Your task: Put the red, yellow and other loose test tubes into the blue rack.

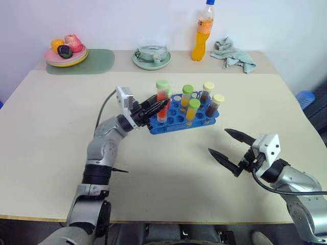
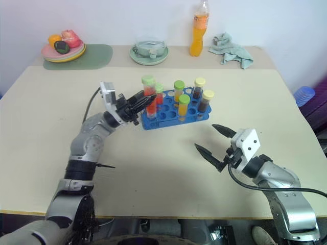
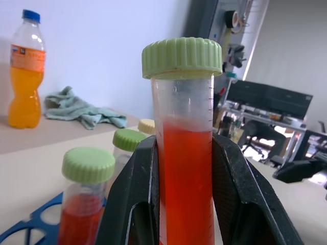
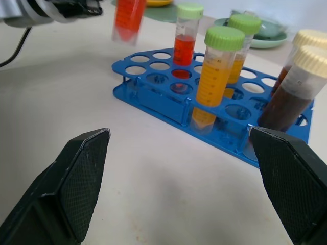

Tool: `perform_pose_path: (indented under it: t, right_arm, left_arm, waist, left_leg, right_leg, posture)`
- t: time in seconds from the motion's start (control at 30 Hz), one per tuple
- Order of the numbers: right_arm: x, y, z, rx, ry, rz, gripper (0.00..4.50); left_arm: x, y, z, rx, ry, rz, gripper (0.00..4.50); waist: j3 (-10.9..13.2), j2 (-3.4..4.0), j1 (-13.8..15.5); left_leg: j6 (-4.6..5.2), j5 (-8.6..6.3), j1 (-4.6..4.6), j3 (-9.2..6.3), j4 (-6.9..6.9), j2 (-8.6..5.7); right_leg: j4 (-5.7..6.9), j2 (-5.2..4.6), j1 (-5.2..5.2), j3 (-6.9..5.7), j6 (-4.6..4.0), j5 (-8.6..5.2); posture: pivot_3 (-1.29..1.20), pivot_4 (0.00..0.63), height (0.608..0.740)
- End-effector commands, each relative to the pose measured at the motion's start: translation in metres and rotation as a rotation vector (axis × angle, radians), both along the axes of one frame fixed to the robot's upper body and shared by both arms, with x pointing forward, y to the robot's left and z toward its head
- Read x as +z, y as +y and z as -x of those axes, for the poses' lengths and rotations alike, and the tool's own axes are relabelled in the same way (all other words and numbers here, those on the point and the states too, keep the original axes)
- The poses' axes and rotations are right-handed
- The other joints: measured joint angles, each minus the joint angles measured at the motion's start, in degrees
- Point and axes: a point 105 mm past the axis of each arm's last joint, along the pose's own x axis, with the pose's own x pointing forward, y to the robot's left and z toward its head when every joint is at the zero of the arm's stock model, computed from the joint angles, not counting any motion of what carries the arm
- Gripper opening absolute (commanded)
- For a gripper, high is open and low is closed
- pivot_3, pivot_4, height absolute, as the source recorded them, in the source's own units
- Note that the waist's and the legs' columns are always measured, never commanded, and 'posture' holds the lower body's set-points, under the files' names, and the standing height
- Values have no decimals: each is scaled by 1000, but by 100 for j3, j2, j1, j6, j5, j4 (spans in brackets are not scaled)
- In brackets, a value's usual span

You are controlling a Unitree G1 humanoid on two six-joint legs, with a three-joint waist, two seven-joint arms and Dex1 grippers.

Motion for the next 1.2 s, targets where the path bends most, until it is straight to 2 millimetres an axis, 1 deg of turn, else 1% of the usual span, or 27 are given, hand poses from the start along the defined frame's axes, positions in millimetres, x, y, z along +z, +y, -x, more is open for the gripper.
perform_pose_path:
  t: [0.03,0.27,0.37,0.67,0.73,0.8,1.2]
  right_arm:
    - [14,4,5,-16,-73,4,4500]
    - [14,6,8,-56,-87,-1,4500]
    - [14,6,9,-67,-86,-3,4500]
    - [16,3,13,-85,-63,-2,4500]
    - [14,0,17,-82,-44,6,4500]
    - [13,-1,19,-82,-36,12,4500]
    - [10,-3,19,-83,-39,12,4500]
  left_arm:
    - [13,-6,-4,-11,-70,-4,867]
    - [8,-15,-12,-20,-83,-45,867]
    - [1,-19,-13,-38,-63,-51,867]
    - [-20,-19,-15,-43,-51,-110,867]
    - [-29,-23,-13,-46,-73,-169,867]
    - [-33,-26,-12,-46,-83,-186,867]
    - [-39,-36,-18,3,-134,-222,867]
  waist:
    - [0,0,10]
    - [0,0,16]
    - [0,0,16]
    - [0,0,16]
    - [0,0,18]
    - [0,0,24]
    - [-1,1,20]
  left_leg:
    - [2,-1,0,-1,3,0]
    - [20,-13,-10,0,27,0]
    - [21,-13,-10,0,31,0]
    - [23,-14,-10,0,33,1]
    - [24,-15,-11,0,34,1]
    - [25,-16,-10,0,35,0]
    - [27,-17,-9,1,40,0]
  right_leg:
    - [0,1,0,0,0,0]
    - [-1,0,7,0,5,2]
    - [0,-1,7,0,7,2]
    - [0,-2,7,0,7,3]
    - [0,-2,8,0,7,2]
    - [-1,-4,11,0,7,2]
    - [0,-5,13,0,6,2]
  posture:
    - [0,150,740]
    - [0,150,740]
    - [0,150,740]
    - [0,150,740]
    - [0,150,740]
    - [0,150,740]
    - [0,150,740]
